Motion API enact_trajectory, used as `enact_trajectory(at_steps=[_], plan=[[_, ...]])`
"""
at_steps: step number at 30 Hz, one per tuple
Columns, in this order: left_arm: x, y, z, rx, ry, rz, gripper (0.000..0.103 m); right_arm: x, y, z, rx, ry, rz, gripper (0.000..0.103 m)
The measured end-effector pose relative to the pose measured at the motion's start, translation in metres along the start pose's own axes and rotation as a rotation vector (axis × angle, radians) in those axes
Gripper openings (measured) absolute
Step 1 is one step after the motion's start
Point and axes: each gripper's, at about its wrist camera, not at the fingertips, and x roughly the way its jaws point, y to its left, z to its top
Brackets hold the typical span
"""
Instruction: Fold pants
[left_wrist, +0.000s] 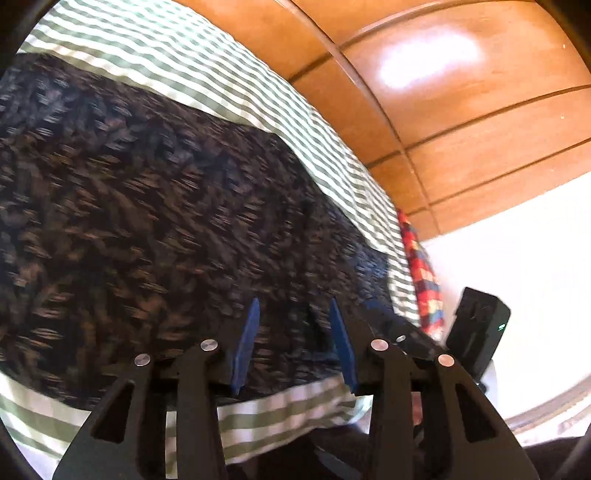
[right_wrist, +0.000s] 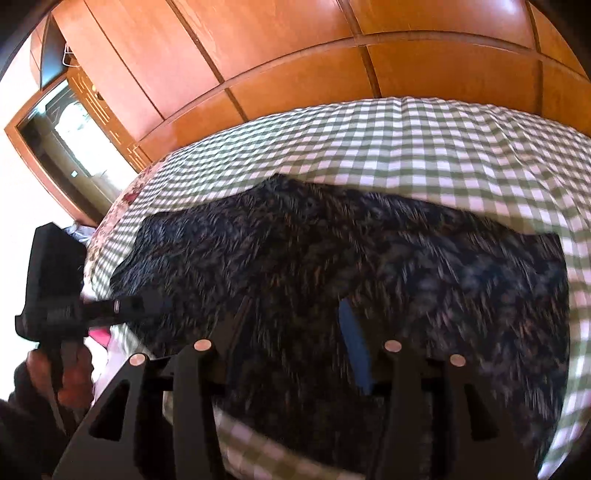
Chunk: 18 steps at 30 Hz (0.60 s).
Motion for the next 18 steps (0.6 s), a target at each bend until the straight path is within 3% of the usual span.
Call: enact_trajectory(at_steps=[3, 5, 10, 12, 13, 18], plan=[[0.017, -0.013, 0.0, 0.026, 0.047, 0.02, 0.042, -0.012, -0.002, -0.015, 0.006, 0.005, -0.005, 0.047], [0.028, -0.017, 0.001, 0.03, 0.073, 0.025, 0.056, -0.016, -0.002, -0.024, 0.007, 0.012, -0.001, 0.047], [0.05, -0.031, 0.002, 0.086, 0.122, 0.11, 0.056, -0.017, -0.003, -0.039, 0.002, 0.036, -0.006, 0.047], [0.062, -0.037, 0.003, 0.12, 0.142, 0.165, 0.036, -0.016, -0.003, -0.042, -0.001, 0.042, -0.01, 0.048], [0.067, -0.041, 0.001, 0.154, 0.149, 0.198, 0.018, -0.015, -0.004, -0.044, -0.001, 0.042, -0.012, 0.048], [0.052, -0.056, -0.001, 0.199, 0.103, 0.174, 0.012, -0.014, -0.006, -0.046, 0.004, 0.044, -0.018, 0.047]])
